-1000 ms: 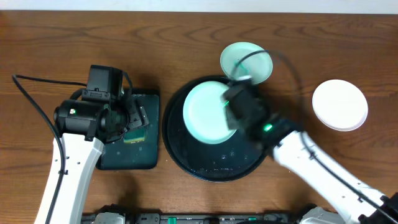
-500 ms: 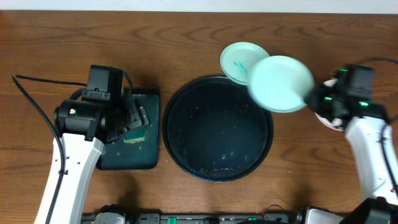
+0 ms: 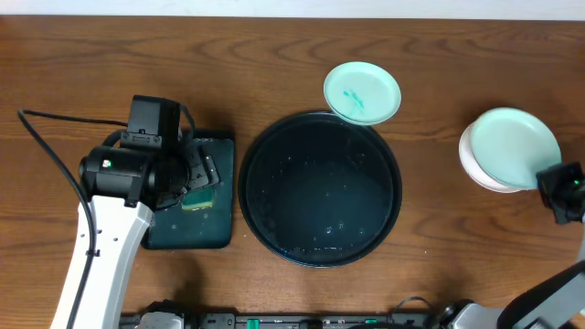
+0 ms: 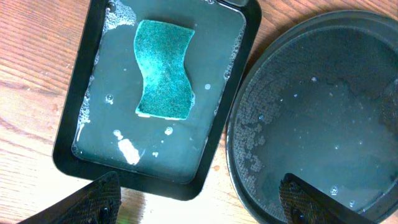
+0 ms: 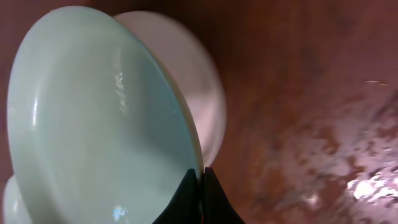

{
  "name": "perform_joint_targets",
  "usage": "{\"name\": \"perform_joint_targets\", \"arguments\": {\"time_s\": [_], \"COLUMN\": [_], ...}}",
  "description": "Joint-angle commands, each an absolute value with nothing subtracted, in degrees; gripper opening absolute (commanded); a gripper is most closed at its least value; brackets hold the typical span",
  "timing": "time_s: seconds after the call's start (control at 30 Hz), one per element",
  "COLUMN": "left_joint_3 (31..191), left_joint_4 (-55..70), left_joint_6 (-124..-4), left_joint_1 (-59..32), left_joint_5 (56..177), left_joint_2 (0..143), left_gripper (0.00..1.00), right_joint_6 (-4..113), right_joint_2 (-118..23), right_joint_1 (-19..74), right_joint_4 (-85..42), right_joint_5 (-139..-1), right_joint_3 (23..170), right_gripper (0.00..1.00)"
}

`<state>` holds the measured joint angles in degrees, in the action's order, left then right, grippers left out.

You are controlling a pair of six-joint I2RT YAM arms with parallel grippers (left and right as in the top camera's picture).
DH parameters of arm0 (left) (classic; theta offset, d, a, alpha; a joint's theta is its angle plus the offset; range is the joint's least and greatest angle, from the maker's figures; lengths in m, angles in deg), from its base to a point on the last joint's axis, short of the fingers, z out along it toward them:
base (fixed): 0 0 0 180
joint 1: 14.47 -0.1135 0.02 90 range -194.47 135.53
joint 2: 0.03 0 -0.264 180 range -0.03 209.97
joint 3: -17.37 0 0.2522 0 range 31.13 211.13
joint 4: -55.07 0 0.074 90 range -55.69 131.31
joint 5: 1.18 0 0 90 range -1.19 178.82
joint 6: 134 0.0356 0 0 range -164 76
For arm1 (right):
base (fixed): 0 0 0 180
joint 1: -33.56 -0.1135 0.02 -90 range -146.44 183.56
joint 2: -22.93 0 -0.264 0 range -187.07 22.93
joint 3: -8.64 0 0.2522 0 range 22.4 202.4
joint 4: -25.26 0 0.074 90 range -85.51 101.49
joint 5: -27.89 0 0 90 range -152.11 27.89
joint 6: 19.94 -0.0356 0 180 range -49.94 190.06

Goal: Clean dirty plates on tray and stack at the side
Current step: 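Carry the plate right and stack it on the white plate, then release the stacked plate and move the right gripper to the upper plate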

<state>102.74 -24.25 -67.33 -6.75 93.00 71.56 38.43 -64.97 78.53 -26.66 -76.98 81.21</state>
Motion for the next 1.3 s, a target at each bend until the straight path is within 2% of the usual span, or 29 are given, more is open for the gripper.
{"name": "perform_joint_targets", "arguments": {"time_s": [0.0,0.2,0.23,0.3,0.4,0.53,0.57,0.67,0.77,0.93,0.97,1.0,1.13,1.27], "left_joint_3": [102.8,102.7,102.7,102.7,102.7,102.7,102.7,102.7,102.7,102.7,102.7,102.7,102.7,102.7], "left_joint_4": [-24.1,-24.3,-24.3,-24.2,-24.2,-24.2,-24.2,-24.2,-24.2,-24.2,-24.2,-24.2,-24.2,-24.2], "left_joint_6": [-67.2,-67.2,-67.2,-67.2,-67.2,-67.2,-67.2,-67.2,-67.2,-67.2,-67.2,-67.2,-67.2,-67.2], "left_joint_1": [-6.6,-6.6,-6.6,-6.6,-6.6,-6.6,-6.6,-6.6,-6.6,-6.6,-6.6,-6.6,-6.6,-6.6], "left_joint_5": [92.7,92.7,92.7,92.7,92.7,92.7,92.7,92.7,92.7,92.7,92.7,92.7,92.7,92.7], "left_joint_2": [71.9,72.2,72.2,72.3,72.3,72.3,72.3,72.3,72.3,72.3,72.3,72.3,72.3,72.3], "left_gripper": [0.82,0.82,0.82,0.82,0.82,0.82,0.82,0.82,0.82,0.82,0.82,0.82,0.82,0.82], "right_joint_6": [37.5,37.6,38.1,39.5,40.9,41.9,41.9,45.8,50.6,63.6,64.3,64.3,63.4,56.9], "right_joint_2": [-69.2,-73.9,-74.2,-74.2,-74.1,-74.1,-74.1,-74.0,-72.9,-69.0,-68.9,-69.1,-70.7,-73.7], "right_joint_1": [80.2,80.0,80.0,80.0,80.0,80.0,79.8,78.7,75.7,63.6,61.2,58.5,48.4,41.9], "right_joint_4": [-25.4,-21.5,-20.7,-19.4,-18.5,-18.4,-18.4,-18.5,-19.5,-21.1,-21.1,-21.1,-19.1,-11.3], "right_joint_5": [-77.0,-82.0,-84.4,-87.2,-89.4,-91.5,-92.6,-98.1,-102.7,-103.9,-103.3,-101.6,-91.9,-87.4], "right_joint_3": [81.5,81.5,81.5,81.6,81.7,81.7,81.7,82.7,84.1,84.8,84.8,84.8,84.8,84.8], "right_gripper": [0.02,0.02,0.16,0.39,0.38,0.46,0.45,0.34,0.35,0.55,0.61,0.64,0.61,0.66]}}
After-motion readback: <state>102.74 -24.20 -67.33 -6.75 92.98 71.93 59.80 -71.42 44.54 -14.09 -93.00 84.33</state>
